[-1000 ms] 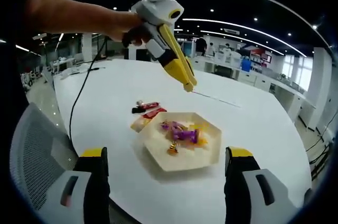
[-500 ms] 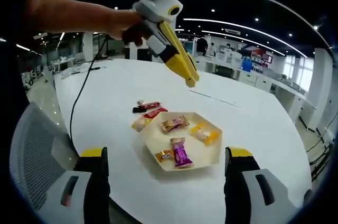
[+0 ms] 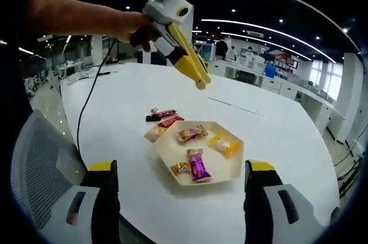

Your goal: Place the target food into the container with the food tongs after gripping and lifting it, then release it inside without dropping or visibly crushing the food.

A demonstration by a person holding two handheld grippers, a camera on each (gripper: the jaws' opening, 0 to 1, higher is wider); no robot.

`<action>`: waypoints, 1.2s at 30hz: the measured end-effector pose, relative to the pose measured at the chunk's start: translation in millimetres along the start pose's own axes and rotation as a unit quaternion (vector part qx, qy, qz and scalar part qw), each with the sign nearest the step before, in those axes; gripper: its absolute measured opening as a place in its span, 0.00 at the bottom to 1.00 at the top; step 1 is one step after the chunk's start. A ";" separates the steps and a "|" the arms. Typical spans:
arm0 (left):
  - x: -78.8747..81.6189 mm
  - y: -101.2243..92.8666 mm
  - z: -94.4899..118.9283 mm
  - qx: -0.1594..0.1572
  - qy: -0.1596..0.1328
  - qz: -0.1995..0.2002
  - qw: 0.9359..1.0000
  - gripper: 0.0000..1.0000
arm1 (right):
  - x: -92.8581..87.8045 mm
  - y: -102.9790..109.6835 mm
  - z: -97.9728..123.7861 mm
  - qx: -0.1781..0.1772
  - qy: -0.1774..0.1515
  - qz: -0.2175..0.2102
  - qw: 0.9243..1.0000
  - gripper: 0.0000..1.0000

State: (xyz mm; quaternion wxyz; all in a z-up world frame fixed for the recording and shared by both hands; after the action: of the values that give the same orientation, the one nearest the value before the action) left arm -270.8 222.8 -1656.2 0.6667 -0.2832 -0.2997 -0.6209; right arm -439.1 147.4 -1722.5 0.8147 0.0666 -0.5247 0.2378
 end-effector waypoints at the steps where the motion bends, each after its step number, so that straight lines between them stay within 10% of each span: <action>1: -1.4 0.9 0.8 0.002 0.000 0.000 1.000 0.26 | -0.1 0.3 0.0 0.000 0.001 0.000 1.000 0.89; 36: -84.5 29.2 45.2 0.059 0.016 0.049 0.997 0.26 | -1.1 1.1 -0.7 0.004 0.005 -0.001 1.000 0.91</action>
State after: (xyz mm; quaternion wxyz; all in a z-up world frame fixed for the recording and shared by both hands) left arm -248.1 314.3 -1690.0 0.7163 -0.2479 -0.3107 -0.5736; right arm -439.4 148.3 -1724.0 0.8170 0.0693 -0.5199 0.2396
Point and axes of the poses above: the point that each gripper's makers call its tool centre point, and the gripper's own axes: z roughly backward along the fingers, y roughly to its left, x roughly out of its top, the point moved 3 cm from there along z, roughly backward along the fingers, and after that the axes turned 4 degrees about -x, right-handed, at the moved point
